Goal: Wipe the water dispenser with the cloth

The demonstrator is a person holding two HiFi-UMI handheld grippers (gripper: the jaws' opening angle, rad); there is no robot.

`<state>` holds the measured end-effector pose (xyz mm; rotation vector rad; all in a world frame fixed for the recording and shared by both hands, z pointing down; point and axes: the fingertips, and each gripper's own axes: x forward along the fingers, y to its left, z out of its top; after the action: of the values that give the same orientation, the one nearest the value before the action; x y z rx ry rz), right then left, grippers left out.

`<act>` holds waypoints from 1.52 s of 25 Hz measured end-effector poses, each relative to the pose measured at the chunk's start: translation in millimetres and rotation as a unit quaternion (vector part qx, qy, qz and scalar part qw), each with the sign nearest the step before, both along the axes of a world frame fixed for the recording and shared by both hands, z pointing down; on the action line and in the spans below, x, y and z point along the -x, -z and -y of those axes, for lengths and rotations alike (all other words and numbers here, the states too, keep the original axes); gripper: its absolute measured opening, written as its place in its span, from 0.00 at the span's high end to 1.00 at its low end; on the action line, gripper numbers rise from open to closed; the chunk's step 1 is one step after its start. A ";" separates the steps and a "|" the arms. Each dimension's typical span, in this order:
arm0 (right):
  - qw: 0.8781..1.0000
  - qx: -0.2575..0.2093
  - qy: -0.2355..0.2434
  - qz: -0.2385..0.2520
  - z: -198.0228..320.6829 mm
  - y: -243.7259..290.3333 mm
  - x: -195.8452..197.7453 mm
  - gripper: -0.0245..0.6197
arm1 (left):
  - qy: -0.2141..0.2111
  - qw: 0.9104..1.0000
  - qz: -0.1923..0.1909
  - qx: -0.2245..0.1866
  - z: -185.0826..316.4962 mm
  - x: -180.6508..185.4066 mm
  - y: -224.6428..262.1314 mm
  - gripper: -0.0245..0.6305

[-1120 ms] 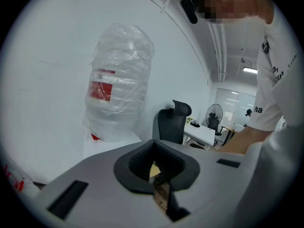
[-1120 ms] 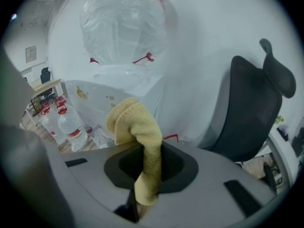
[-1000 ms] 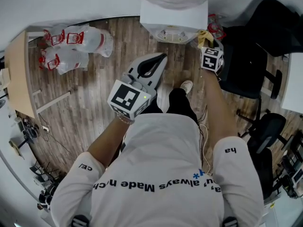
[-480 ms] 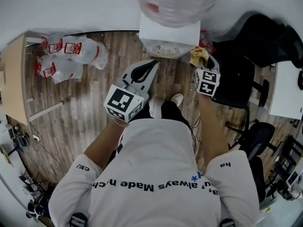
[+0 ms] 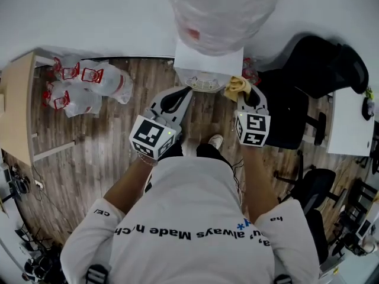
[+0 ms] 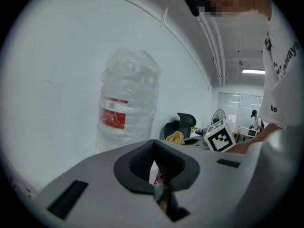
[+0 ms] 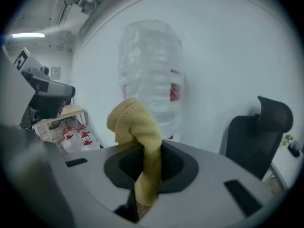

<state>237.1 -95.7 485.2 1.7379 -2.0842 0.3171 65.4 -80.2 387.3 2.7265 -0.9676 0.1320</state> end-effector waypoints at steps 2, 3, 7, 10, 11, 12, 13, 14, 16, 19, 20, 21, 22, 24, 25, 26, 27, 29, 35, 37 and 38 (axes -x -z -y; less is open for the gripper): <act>1.000 -0.013 0.012 0.001 -3.6 20.6 8.2 0.87 | 0.001 1.000 -0.002 -0.005 0.6 1.2 6.5 0.94; 1.000 -0.019 0.018 0.001 -5.6 30.6 11.8 0.87 | 0.002 1.000 -0.004 -0.007 0.5 2.0 10.0 0.94; 0.999 -0.038 0.036 0.003 -14.1 65.6 21.9 0.87 | 0.001 1.000 -0.011 -0.015 -0.9 3.1 22.0 0.94; 0.998 -0.045 0.048 0.010 -20.3 85.4 29.0 0.87 | -0.003 1.000 -0.011 -0.017 -2.5 2.4 28.1 0.94; 0.997 -0.048 0.052 0.012 -22.2 91.2 31.3 0.87 | -0.005 1.000 -0.012 -0.018 -3.4 2.1 30.7 0.94; 0.997 -0.050 0.056 0.013 -24.1 96.9 33.5 0.87 | -0.007 1.000 -0.012 -0.020 -4.4 1.6 33.8 0.94; 0.997 -0.052 0.060 0.014 -26.1 102.3 35.6 0.87 | -0.010 1.000 -0.012 -0.022 -5.5 1.1 37.1 0.94; 0.996 -0.054 0.064 0.014 -28.2 107.6 37.9 0.87 | -0.013 1.000 -0.013 -0.024 -6.4 0.7 40.5 0.94; 0.995 -0.061 0.073 0.009 -32.1 118.3 43.8 0.87 | -0.017 0.999 -0.012 -0.029 -8.0 0.9 47.2 0.94; 0.993 -0.076 0.089 0.008 -37.5 132.8 53.6 0.87 | -0.019 0.999 -0.011 -0.034 -9.7 3.2 55.8 0.94; 0.992 -0.080 0.093 0.011 -39.3 137.1 56.1 0.87 | -0.018 0.999 -0.012 -0.035 -9.6 4.0 58.2 0.94; 0.992 -0.084 0.096 0.015 -41.0 141.6 58.1 0.87 | -0.016 0.999 -0.014 -0.035 -9.2 4.7 60.8 0.94; 0.991 -0.086 0.099 0.018 -42.6 146.2 60.0 0.87 | -0.014 0.999 -0.015 -0.036 -8.8 5.7 63.7 0.94; 0.990 -0.090 0.104 0.021 -45.5 155.2 63.6 0.87 | -0.009 0.999 -0.018 -0.039 -8.4 8.1 71.0 0.94; 0.990 -0.093 0.106 0.021 -46.6 159.5 65.1 0.87 | -0.008 0.999 -0.020 -0.041 -8.3 9.3 75.3 0.94; 0.989 -0.095 0.109 0.022 -47.4 163.9 66.3 0.87 | -0.007 0.999 -0.022 -0.044 -8.2 10.3 79.7 0.94; 0.989 -0.098 0.110 0.023 -48.0 168.3 67.4 0.87 | -0.006 0.999 -0.025 -0.046 -8.0 11.2 83.8 0.94; 0.988 -0.104 0.115 0.025 -48.9 176.9 70.2 0.87 | -0.006 0.998 -0.031 -0.052 -7.9 12.8 91.3 0.94; 0.985 -0.117 0.124 0.031 -51.4 196.2 79.5 0.87 | -0.004 0.997 -0.037 -0.063 -9.3 17.5 111.1 0.94; 0.985 -0.121 0.123 0.030 -51.4 198.9 80.8 0.87 | -0.003 0.997 -0.039 -0.065 -9.5 18.5 113.2 0.94; 0.985 -0.121 0.123 0.030 -51.0 199.4 81.3 0.87 | -0.003 0.997 -0.040 -0.065 -9.3 19.0 113.5 0.94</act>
<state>155.8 -44.7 285.9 1.5892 -2.4365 0.0443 46.3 -70.8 273.8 2.8267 -0.9777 -0.0413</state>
